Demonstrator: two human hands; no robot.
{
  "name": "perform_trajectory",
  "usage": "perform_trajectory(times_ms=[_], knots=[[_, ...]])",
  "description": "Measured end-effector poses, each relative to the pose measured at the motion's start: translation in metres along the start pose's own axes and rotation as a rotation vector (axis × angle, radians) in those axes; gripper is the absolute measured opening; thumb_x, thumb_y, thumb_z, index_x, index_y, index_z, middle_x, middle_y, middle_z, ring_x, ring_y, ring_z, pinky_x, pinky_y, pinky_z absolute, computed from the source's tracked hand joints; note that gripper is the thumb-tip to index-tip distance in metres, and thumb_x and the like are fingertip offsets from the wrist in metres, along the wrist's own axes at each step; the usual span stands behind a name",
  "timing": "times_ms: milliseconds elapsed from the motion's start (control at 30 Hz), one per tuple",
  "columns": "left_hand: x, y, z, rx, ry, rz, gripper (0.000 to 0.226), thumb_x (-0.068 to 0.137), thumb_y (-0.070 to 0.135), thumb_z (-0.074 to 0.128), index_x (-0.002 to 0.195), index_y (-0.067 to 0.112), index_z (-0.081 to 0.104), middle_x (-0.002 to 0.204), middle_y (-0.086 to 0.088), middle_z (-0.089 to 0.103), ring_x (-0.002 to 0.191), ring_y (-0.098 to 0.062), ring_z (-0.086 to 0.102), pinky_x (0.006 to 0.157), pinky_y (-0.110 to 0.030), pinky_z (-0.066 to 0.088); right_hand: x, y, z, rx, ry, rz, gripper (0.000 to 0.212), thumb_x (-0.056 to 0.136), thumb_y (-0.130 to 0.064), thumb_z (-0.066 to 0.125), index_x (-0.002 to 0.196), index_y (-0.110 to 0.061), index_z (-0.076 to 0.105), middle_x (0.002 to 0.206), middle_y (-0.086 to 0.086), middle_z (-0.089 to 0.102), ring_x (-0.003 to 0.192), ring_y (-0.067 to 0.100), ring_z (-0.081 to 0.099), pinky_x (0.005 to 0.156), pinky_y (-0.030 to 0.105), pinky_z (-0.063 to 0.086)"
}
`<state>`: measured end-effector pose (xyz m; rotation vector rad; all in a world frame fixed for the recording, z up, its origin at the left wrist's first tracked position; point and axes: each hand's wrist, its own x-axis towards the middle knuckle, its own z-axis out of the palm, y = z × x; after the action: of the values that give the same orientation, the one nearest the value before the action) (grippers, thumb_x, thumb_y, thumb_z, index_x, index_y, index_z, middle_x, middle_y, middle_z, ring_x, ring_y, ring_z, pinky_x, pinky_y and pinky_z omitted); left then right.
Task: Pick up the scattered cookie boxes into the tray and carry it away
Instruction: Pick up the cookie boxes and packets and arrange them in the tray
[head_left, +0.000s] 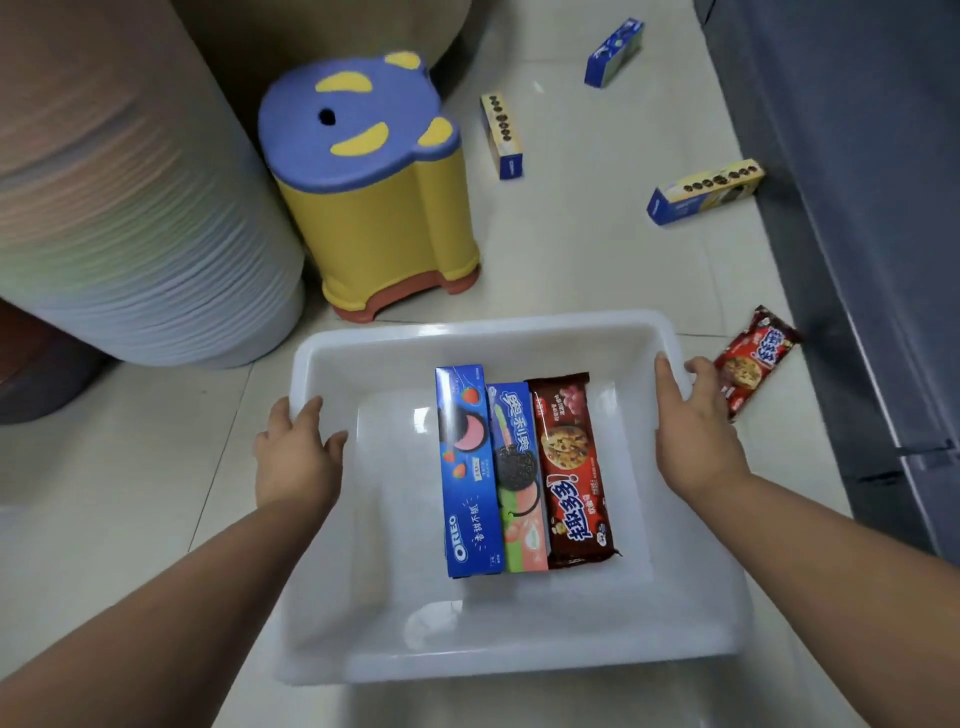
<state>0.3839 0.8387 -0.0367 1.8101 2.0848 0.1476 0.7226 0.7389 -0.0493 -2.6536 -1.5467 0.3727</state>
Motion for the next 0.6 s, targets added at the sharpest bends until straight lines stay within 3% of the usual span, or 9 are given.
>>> perform_trajectory(times_ms=[100,267,333,433,533,600], knots=[[0.005,0.047,-0.029,-0.039,-0.011,-0.013,0.059,0.09,0.03,0.057,0.143,0.016,0.036,0.154,-0.015,0.023,0.135,-0.038,0.03,0.108,-0.049,0.033,0.024,0.012,-0.047,0.02,0.025,-0.022,0.089,0.08,0.001,0.061,0.149,-0.021,0.009,0.148,0.012,0.006,0.126,0.034,0.034,0.091,0.041,0.048],[0.026,0.097,-0.048,-0.046,-0.111,-0.028,0.077,0.08,0.047,0.066,0.144,0.017,0.035,0.154,-0.011,0.022,0.138,-0.034,0.028,0.11,-0.045,0.031,0.056,0.026,-0.078,0.123,-0.007,0.041,0.083,0.081,-0.053,0.059,0.147,-0.024,0.018,0.145,0.012,0.015,0.126,0.033,0.037,0.092,0.044,0.048],[0.042,0.104,-0.036,-0.096,-0.151,-0.036,0.078,0.077,0.053,0.065,0.141,0.016,0.039,0.151,-0.011,0.026,0.137,-0.032,0.03,0.11,-0.043,0.031,0.076,0.027,-0.072,0.251,-0.041,0.133,0.077,0.079,-0.063,0.052,0.141,-0.025,0.03,0.142,0.01,0.02,0.122,0.034,0.042,0.09,0.044,0.048],[0.075,0.102,-0.001,-0.143,-0.15,-0.042,0.069,0.076,0.053,0.066,0.131,0.014,0.049,0.143,-0.013,0.036,0.132,-0.033,0.036,0.109,-0.041,0.032,0.116,0.027,-0.047,0.515,-0.032,0.289,0.07,0.079,-0.056,0.059,0.129,-0.01,0.038,0.139,0.017,0.03,0.12,0.036,0.045,0.091,0.038,0.039],[0.111,0.088,0.036,-0.16,-0.112,0.0,0.056,0.079,0.044,0.068,0.123,0.012,0.056,0.136,-0.015,0.044,0.126,-0.035,0.042,0.107,-0.042,0.034,0.149,0.026,-0.02,0.732,-0.126,0.386,0.075,0.085,-0.042,0.061,0.139,-0.009,0.022,0.145,0.021,0.032,0.128,0.034,0.04,0.098,0.036,0.034],[0.134,0.084,0.053,-0.181,-0.103,0.044,0.047,0.079,0.037,0.07,0.117,0.011,0.058,0.13,-0.015,0.048,0.122,-0.033,0.045,0.105,-0.043,0.035,0.162,0.027,-0.006,0.755,-0.241,0.41,0.078,0.084,-0.045,0.061,0.142,-0.009,0.022,0.143,0.018,0.04,0.127,0.033,0.044,0.105,0.042,0.038]])
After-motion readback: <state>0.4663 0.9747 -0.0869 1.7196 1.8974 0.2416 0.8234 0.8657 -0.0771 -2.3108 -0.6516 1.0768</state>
